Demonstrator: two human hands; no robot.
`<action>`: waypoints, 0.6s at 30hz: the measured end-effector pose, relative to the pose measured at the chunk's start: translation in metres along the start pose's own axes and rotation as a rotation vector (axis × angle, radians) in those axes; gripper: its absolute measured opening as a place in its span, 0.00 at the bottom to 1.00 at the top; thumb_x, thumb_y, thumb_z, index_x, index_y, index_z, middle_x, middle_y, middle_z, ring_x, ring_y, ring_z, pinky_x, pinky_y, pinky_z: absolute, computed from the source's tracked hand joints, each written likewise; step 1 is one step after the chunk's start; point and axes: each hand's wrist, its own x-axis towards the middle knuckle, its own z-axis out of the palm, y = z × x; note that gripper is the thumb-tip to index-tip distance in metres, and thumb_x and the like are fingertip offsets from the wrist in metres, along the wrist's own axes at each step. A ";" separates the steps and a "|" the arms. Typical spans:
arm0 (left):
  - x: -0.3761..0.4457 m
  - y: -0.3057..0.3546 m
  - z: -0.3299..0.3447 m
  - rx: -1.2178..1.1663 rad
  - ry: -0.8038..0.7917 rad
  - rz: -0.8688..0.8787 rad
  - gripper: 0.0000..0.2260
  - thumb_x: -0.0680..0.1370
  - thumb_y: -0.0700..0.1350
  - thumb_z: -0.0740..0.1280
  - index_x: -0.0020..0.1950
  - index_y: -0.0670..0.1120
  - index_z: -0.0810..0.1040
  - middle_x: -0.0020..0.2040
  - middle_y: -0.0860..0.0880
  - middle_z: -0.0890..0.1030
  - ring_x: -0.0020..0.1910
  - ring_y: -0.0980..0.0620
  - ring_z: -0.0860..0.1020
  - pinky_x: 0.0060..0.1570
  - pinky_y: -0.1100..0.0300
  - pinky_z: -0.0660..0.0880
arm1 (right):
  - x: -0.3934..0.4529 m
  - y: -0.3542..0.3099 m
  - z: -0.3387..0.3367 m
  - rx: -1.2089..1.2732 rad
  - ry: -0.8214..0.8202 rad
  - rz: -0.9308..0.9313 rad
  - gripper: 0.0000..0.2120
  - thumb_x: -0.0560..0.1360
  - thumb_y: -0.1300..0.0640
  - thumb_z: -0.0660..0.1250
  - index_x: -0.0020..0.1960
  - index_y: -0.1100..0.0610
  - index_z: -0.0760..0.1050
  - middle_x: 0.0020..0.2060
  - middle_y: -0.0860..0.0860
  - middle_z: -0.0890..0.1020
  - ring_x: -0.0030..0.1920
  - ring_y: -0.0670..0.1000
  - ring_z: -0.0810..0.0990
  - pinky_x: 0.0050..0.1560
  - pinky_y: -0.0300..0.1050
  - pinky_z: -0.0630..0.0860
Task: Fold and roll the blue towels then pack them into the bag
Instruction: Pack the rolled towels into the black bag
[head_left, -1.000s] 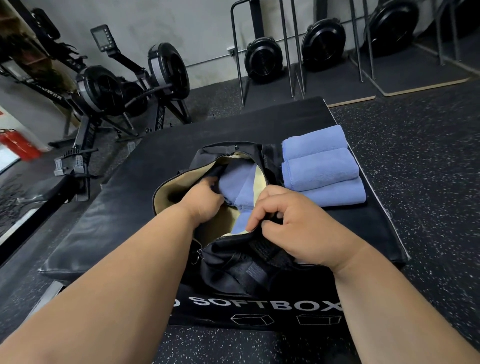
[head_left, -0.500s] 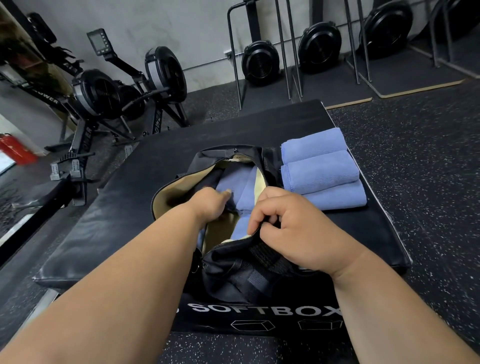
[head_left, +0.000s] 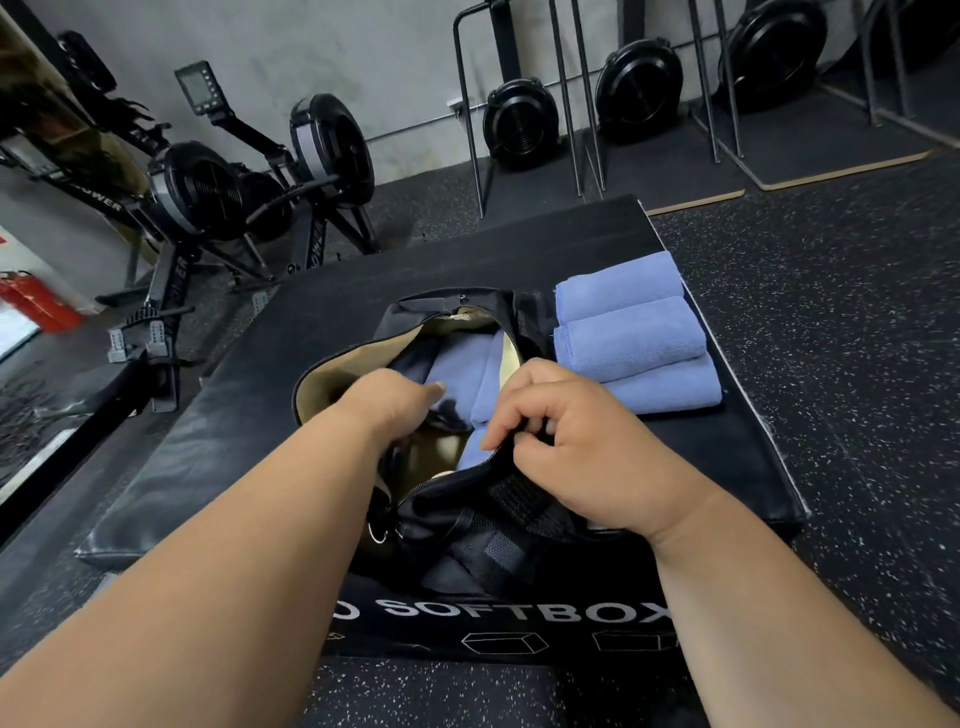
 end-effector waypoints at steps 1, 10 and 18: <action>-0.005 0.000 -0.008 0.013 0.030 0.019 0.21 0.80 0.59 0.66 0.47 0.41 0.83 0.42 0.42 0.86 0.43 0.42 0.83 0.42 0.54 0.75 | 0.000 0.000 0.000 0.008 0.029 -0.004 0.21 0.72 0.69 0.64 0.43 0.44 0.84 0.50 0.44 0.78 0.42 0.51 0.76 0.46 0.39 0.72; -0.067 0.039 -0.047 -0.207 0.279 0.332 0.10 0.79 0.52 0.69 0.47 0.47 0.83 0.41 0.49 0.86 0.39 0.48 0.81 0.46 0.50 0.80 | -0.005 0.005 -0.022 -0.033 0.469 0.102 0.13 0.68 0.62 0.63 0.39 0.45 0.78 0.45 0.38 0.76 0.39 0.47 0.76 0.44 0.43 0.71; -0.095 0.103 -0.011 0.084 0.420 0.686 0.09 0.80 0.49 0.67 0.59 0.52 0.82 0.48 0.55 0.84 0.52 0.51 0.80 0.52 0.57 0.74 | -0.016 0.018 -0.047 -0.077 0.664 0.290 0.08 0.74 0.62 0.65 0.38 0.53 0.77 0.29 0.39 0.76 0.30 0.46 0.72 0.36 0.44 0.68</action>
